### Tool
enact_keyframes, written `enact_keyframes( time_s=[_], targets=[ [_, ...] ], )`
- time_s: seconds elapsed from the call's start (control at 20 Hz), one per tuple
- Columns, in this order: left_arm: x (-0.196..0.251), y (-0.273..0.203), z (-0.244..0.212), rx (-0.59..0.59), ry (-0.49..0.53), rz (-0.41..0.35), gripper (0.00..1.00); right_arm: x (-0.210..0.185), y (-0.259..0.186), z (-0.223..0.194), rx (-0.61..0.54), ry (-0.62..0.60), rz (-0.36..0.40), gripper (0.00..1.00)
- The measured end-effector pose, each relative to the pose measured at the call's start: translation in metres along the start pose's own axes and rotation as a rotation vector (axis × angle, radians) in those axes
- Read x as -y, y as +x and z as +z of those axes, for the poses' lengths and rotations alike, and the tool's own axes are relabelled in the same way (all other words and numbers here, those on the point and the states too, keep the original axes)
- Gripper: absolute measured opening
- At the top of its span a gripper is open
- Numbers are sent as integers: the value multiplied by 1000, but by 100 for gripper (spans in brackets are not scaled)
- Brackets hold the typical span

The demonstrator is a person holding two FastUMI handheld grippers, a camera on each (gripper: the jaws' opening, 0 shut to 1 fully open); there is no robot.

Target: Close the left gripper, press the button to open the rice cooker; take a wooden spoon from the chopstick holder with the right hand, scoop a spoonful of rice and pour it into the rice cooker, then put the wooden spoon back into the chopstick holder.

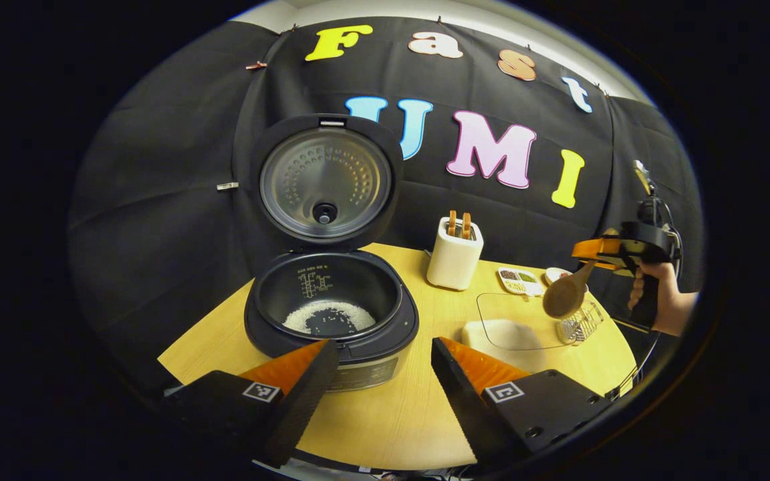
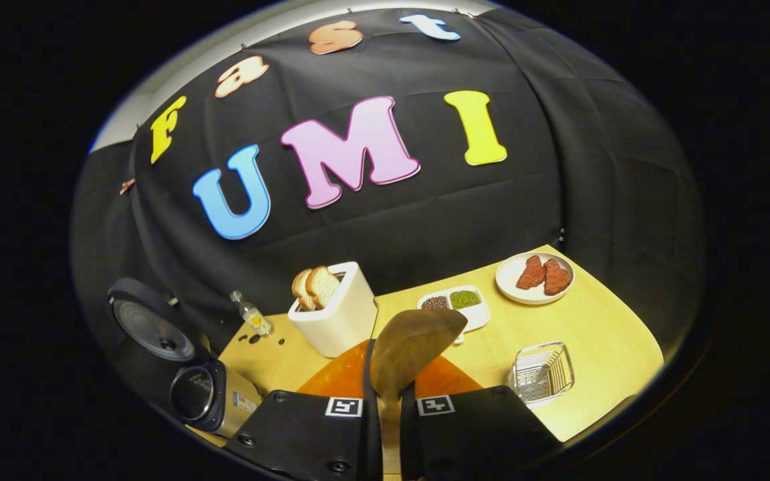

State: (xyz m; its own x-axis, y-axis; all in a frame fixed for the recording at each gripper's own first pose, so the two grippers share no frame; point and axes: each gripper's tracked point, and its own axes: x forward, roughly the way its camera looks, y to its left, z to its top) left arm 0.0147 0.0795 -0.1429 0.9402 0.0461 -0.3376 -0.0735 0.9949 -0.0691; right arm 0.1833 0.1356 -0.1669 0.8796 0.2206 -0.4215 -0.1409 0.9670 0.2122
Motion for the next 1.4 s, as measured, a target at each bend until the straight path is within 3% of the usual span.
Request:
enact_keyframes(
  time_s=[0.4,0.6,0.75,1.05,1.4],
  targets=[
    [-23,2,-9,-17,-1,-8,95,-4,38,-64,-58,-115,-74,15],
    [-33,1,-15,-26,-13,-5,95,-22,43,-89,-92,-129,-60,15],
    [-45,2,-16,-29,-10,8,92,-46,42,-106,-133,-95,-23,15],
    [-58,1,-8,-8,-36,40,95,-77,37,-120,-201,-4,24,15],
    [-53,-4,-14,-11,-59,47,95,-89,27,-122,-277,129,63,15]
  ],
)
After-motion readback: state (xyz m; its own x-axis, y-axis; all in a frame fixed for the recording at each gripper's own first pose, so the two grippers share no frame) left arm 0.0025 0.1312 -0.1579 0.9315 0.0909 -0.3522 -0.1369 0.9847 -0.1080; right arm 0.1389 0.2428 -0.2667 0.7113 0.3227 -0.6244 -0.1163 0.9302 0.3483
